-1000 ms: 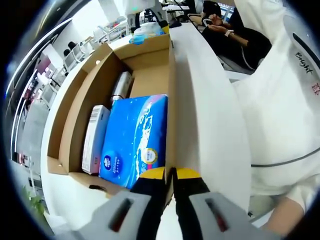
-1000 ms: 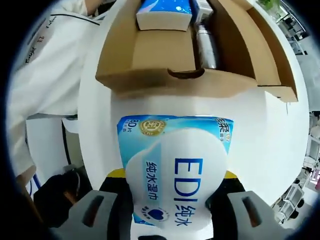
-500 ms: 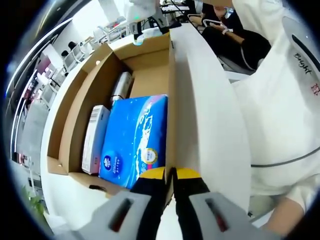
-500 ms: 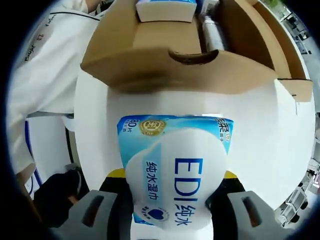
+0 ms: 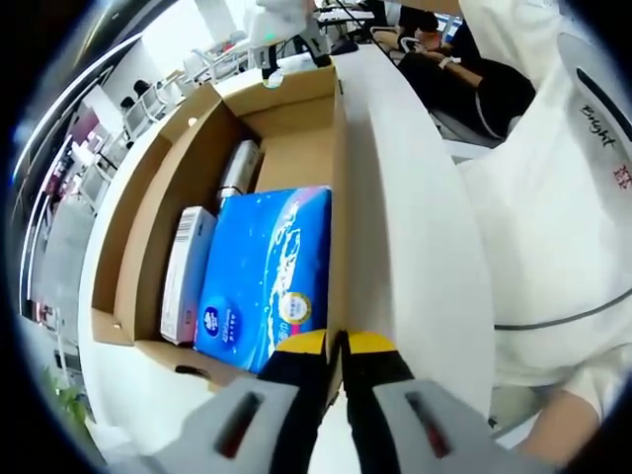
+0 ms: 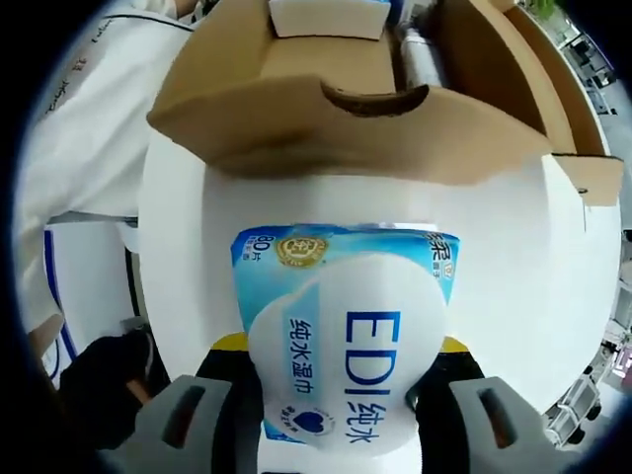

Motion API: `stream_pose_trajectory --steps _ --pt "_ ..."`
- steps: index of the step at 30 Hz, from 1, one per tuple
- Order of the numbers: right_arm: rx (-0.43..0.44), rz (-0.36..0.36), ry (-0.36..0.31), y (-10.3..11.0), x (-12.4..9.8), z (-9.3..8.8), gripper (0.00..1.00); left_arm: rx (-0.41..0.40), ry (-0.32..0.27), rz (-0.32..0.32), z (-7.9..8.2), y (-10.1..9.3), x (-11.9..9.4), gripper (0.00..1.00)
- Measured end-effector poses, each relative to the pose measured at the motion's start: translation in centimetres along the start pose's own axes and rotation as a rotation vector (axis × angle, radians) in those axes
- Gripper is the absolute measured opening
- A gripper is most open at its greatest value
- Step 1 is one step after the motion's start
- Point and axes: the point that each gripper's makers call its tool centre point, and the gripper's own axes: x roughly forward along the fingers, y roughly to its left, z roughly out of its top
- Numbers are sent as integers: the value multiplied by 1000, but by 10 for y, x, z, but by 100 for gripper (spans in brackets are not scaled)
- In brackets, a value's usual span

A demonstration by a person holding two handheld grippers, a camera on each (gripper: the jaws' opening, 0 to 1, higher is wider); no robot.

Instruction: Operate the shoe box by opening the lid, removing the specified soft item, and placing it in the target area until the item is outside and the box remains undamaged.

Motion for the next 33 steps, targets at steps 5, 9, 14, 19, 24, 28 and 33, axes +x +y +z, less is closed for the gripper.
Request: stream_pose_trajectory --steps 5,9,14,19,24,28,33 --pt "16 1 2 3 0 2 61 1 -2 2 0 0 0 5" --pt "9 -3 4 4 1 2 61 2 0 3 0 0 0 5" --pt "40 -12 12 2 -1 -1 61 1 -2 4 0 0 0 5" --pt "33 -25 -10 2 -6 -2 60 4 -1 5 0 0 0 5" --pt "37 -40 -18 -2 -17 -4 57 3 3 5 0 0 0 5" --pt "41 -51 -19 1 -27 -3 53 5 4 8 0 0 0 5" --pt "58 -102 -33 -3 -49 -5 52 4 -1 9 0 0 0 5"
